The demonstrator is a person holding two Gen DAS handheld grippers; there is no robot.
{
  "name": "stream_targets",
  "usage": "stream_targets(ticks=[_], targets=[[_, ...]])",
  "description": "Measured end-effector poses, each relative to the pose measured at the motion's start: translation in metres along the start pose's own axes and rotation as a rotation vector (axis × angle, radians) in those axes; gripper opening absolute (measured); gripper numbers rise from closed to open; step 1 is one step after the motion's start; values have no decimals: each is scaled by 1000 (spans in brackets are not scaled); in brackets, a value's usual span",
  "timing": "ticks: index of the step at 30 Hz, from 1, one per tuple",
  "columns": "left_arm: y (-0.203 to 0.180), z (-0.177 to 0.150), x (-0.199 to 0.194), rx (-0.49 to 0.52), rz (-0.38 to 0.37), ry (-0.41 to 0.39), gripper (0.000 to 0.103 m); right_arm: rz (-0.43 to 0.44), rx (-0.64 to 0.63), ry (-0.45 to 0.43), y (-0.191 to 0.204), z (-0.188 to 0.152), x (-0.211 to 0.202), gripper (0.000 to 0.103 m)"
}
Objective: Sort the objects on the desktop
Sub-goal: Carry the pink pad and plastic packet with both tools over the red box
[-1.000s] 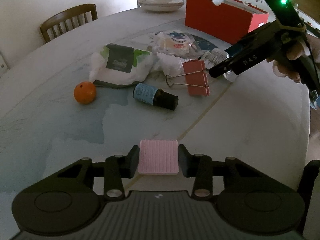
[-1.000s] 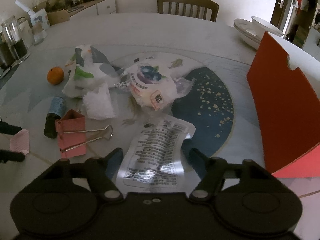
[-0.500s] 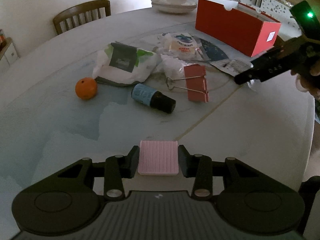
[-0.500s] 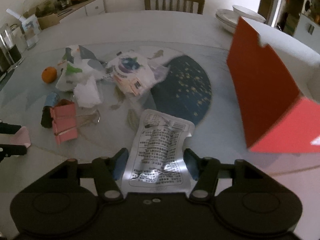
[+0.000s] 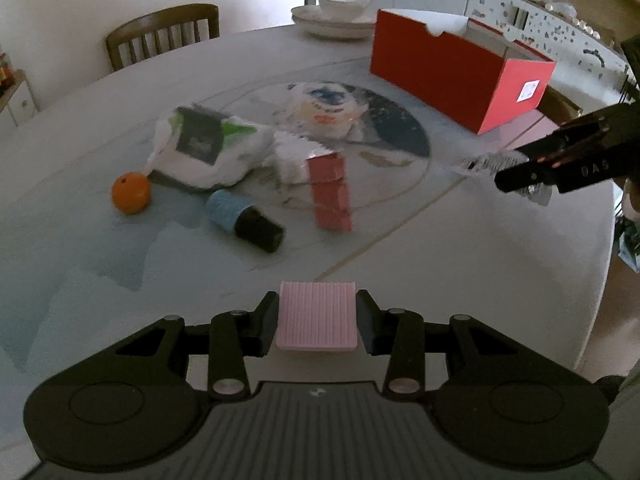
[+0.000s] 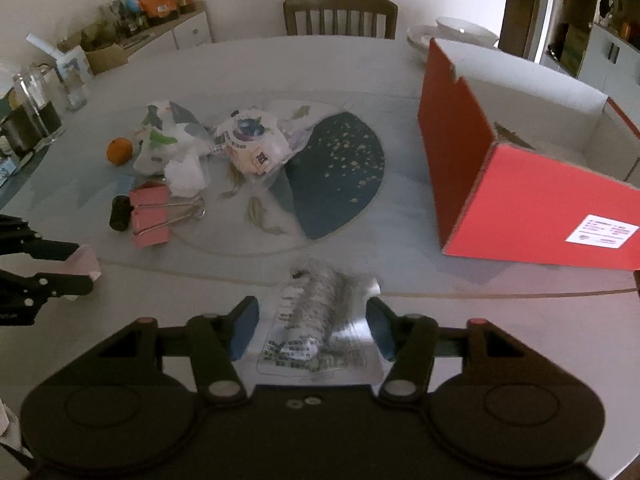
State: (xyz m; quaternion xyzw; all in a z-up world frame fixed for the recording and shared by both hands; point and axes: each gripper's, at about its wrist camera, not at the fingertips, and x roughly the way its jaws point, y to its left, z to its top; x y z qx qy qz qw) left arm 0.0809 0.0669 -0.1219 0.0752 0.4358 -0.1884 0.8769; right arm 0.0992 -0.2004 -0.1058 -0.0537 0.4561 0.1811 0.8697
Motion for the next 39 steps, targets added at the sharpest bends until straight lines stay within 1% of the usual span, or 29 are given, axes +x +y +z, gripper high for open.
stream_targets(ticks=[3,5,7,9,13,21,27,30,39], targets=[[-12,6,0,3,-12,-10,39,13,-2,-5,-7,-3,-8,55],[-21,11,-1,4,-17,-18,39,6,-13,-1,-12,-7,-9,54],[-29,15,-1,2,-20,-26,39,1,-6,7,-19,-9,-10,53],[-37,22,-1,-1,-24,-32,39,14,4,2,-25,-10,-16,53],[-52,37,-4,2,-37,-53,39,22,-3,-28,-38,-9,-36,53],[-92,77,-6,36,-59,-98,39,32,28,-73,-67,-3,-68,53],[-116,107,-2,47,-82,-119,39,23,46,-110,-91,3,-86,53],[-125,123,3,36,-98,-126,39,22,54,-132,-104,8,-95,53],[-152,167,16,62,-100,-168,39,7,62,-218,-146,29,-115,53]])
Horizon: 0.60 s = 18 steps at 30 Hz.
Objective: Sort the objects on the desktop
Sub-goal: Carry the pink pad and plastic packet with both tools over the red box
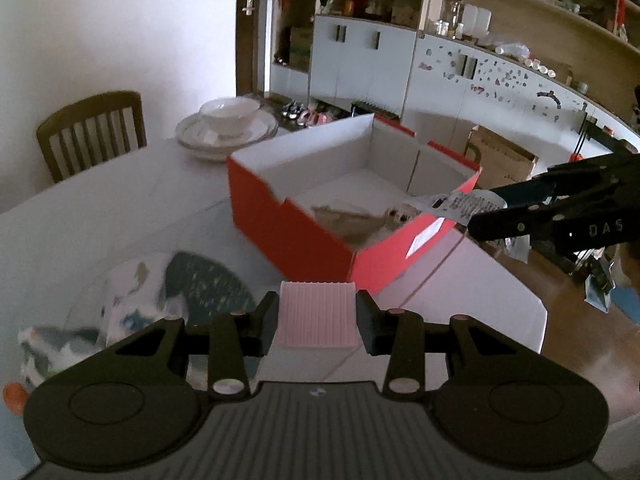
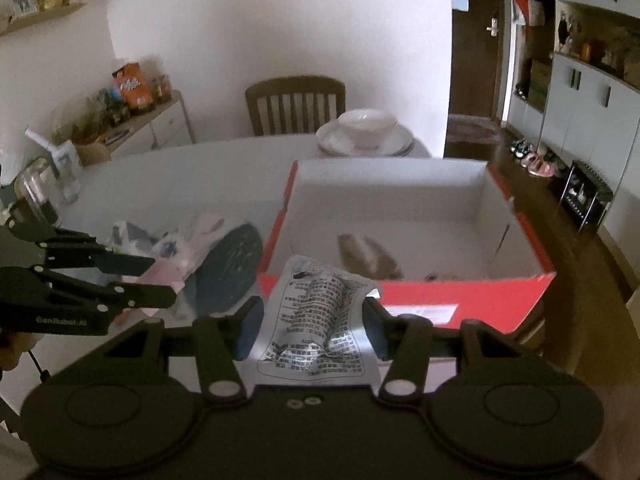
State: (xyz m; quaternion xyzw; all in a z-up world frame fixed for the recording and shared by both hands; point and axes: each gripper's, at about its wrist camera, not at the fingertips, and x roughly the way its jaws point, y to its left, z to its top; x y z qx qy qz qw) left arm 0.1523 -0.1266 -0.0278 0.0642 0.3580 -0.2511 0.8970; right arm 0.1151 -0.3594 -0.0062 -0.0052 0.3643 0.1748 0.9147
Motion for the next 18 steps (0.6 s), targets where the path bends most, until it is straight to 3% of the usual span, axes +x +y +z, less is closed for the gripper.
stream_targets(ticks=[18], targets=[[-35,69,56,100,3,-22,39,-43,-10,-54,-74,44,24,54]])
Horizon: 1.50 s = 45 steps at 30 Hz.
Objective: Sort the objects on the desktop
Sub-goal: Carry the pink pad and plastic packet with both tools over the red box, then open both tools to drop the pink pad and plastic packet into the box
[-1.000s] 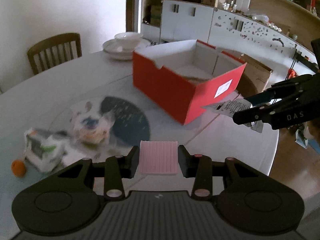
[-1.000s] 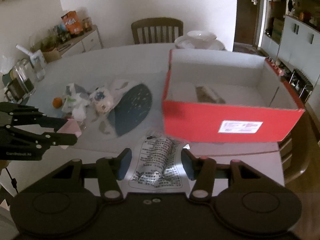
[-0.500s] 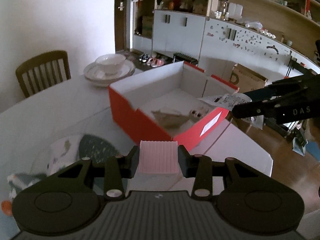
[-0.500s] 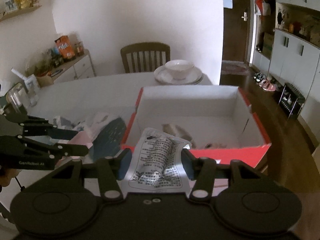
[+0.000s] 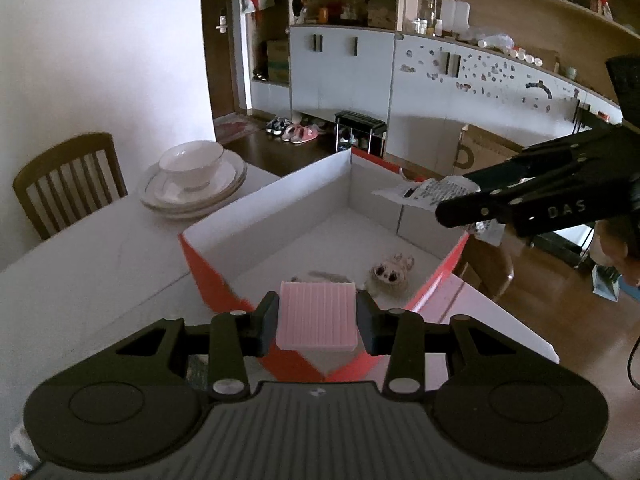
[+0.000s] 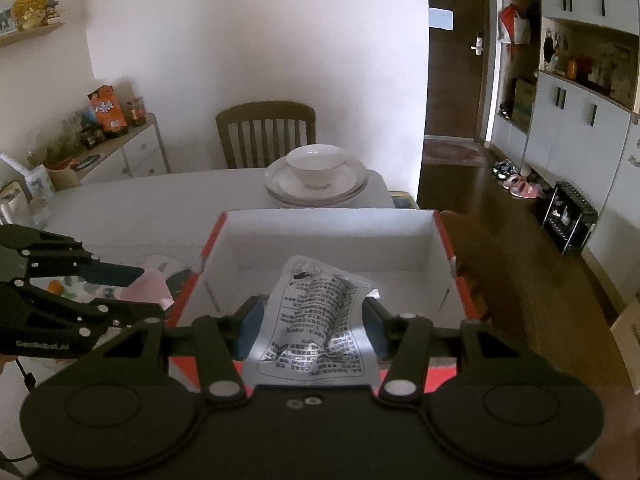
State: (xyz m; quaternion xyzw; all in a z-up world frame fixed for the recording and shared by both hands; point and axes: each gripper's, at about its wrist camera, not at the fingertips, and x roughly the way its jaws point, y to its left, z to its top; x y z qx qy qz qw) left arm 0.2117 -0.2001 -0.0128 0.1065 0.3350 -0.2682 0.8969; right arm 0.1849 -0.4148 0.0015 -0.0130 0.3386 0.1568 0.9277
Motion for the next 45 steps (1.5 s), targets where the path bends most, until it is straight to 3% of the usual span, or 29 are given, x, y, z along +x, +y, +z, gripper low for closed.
stream_targets(ticks=[12,19,26,45], targets=[[2,39,61,16,27,42,39,1,-23,48,-27,9,41,54],[15,56,100,-14,18,112,39,11,-8,96,-43,12,62,54],[17,70,135,21,39,171,40,-2,-32,140,-52,16,86,54],[24,66,202,-23,31,370,40,5,-127,260,-49,4,128,54]])
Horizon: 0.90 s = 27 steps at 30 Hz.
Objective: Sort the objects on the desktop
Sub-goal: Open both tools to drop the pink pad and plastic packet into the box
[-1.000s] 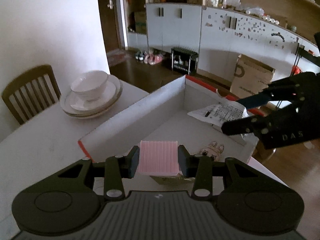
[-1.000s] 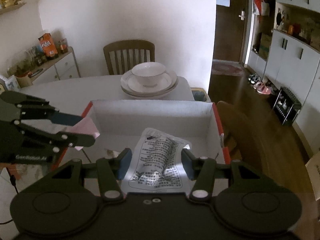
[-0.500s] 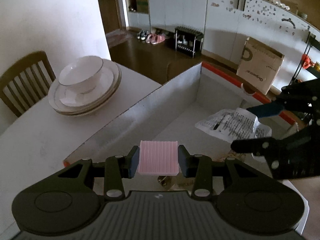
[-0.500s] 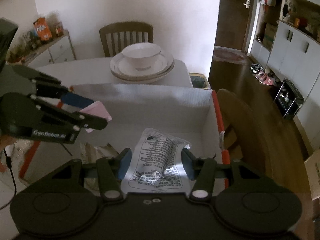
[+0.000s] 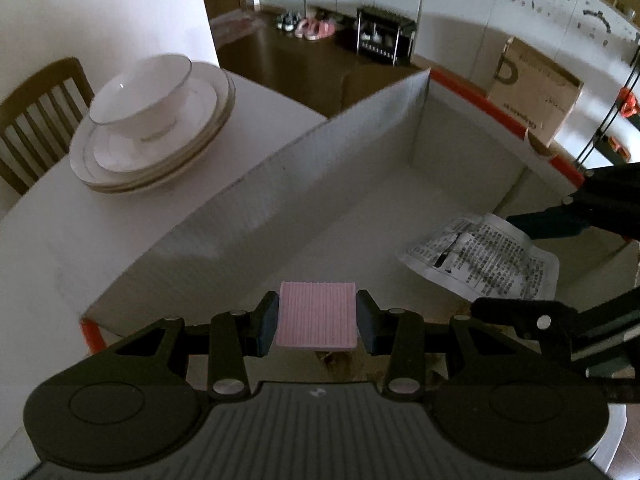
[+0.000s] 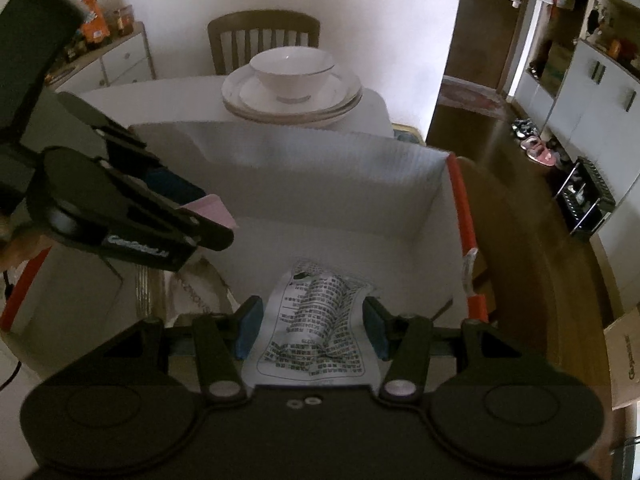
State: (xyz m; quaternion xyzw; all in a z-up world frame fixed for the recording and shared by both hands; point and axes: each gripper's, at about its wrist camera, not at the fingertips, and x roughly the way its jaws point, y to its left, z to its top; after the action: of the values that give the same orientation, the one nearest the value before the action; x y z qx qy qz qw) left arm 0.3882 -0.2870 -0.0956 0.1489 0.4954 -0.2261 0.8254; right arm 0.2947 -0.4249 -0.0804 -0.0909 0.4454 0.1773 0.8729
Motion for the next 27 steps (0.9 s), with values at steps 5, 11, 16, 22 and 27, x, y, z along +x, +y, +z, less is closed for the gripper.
stream_targets(ticks=[5,11,16,22,27], targets=[[-1,-1,9,2,1,49,40,5,-27,35,1,-2,5,54],[1,0,15,-31,-11,77,40,1,-27,73,0,-4,13,54],[1,-3,19,-38,-12,93,40,4,-17,95,-1,-7,16,56],[-1,-7,18,-32,-10,92,43,12,-1,95,-3,-8,15,57],[1,-9,12,-38,-19,67,44,9,3,88,-3,-9,13,59]])
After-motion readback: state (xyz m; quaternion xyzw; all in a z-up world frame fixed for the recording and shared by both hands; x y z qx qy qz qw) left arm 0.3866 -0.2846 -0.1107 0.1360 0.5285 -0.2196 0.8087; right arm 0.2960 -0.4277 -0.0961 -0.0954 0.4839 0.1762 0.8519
